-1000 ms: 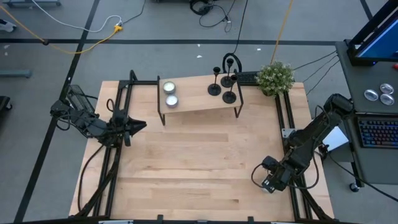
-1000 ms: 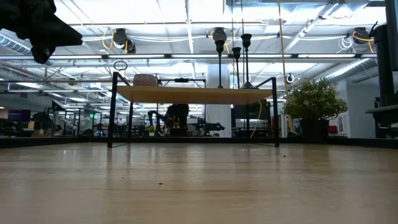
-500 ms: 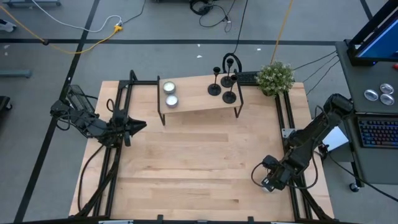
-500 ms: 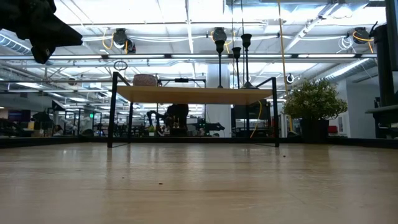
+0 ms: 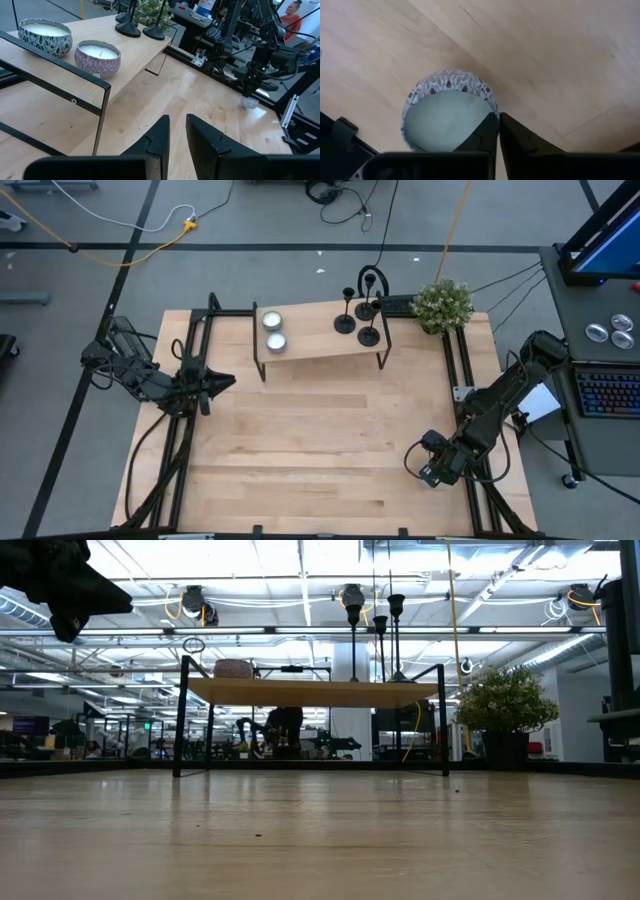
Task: Pick & Place candle stick holders
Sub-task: Put the red patterned scented candle on the shelf
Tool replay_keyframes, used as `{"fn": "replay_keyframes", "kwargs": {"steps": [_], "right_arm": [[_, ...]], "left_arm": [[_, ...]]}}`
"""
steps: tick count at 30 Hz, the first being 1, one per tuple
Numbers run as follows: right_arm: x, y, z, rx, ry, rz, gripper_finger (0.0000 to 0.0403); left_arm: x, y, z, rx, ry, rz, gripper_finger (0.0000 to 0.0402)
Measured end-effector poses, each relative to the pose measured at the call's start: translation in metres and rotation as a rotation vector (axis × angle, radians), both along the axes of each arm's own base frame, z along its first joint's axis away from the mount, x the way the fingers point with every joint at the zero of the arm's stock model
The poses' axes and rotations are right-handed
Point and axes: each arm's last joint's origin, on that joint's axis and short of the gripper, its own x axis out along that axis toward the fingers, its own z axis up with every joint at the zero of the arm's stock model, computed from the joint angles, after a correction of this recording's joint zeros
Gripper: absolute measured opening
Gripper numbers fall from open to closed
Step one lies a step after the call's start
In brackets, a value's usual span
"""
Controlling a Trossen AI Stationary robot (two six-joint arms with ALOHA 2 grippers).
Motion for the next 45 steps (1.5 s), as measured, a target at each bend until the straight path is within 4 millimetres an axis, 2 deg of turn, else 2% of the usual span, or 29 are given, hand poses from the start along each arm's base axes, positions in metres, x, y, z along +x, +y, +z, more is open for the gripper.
{"fn": "replay_keyframes", "kwargs": {"steps": [6,10,17,21,24,29,35,45], "right_arm": [[0.0,0.0,0.0,0.001,-0.005,0.004,0.0003],[0.005,0.0,0.003,-0.002,-0.041,0.002,0.0002],[0.031,-0.011,0.021,-0.002,-0.125,0.041,0.0001],[0.05,-0.025,0.035,-0.018,-0.188,0.067,0.0001],[0.063,-0.038,0.048,-0.063,-0.244,0.084,0.0001],[0.087,-0.063,0.073,-0.228,-0.396,0.092,0.0001],[0.107,-0.092,0.103,-0.543,-0.547,0.059,0.0],[0.137,-0.113,0.142,-1.072,-0.828,-0.047,0.0]], "left_arm": [[0.002,-0.001,0.0,-0.055,-0.016,0.015,0.0065],[0.013,-0.007,0.01,-0.081,-0.091,0.01,0.0065],[0.053,-0.028,0.039,0.205,-0.263,-0.034,0.0065],[0.077,-0.04,0.048,0.338,-0.231,-0.045,0.0065],[0.095,-0.048,0.055,0.366,-0.179,-0.05,0.0065],[0.126,-0.058,0.064,0.33,-0.06,-0.039,0.0065],[0.162,-0.068,0.078,0.299,0.065,-0.017,0.0084],[0.214,-0.075,0.104,0.332,0.11,0.041,0.0155]]}}
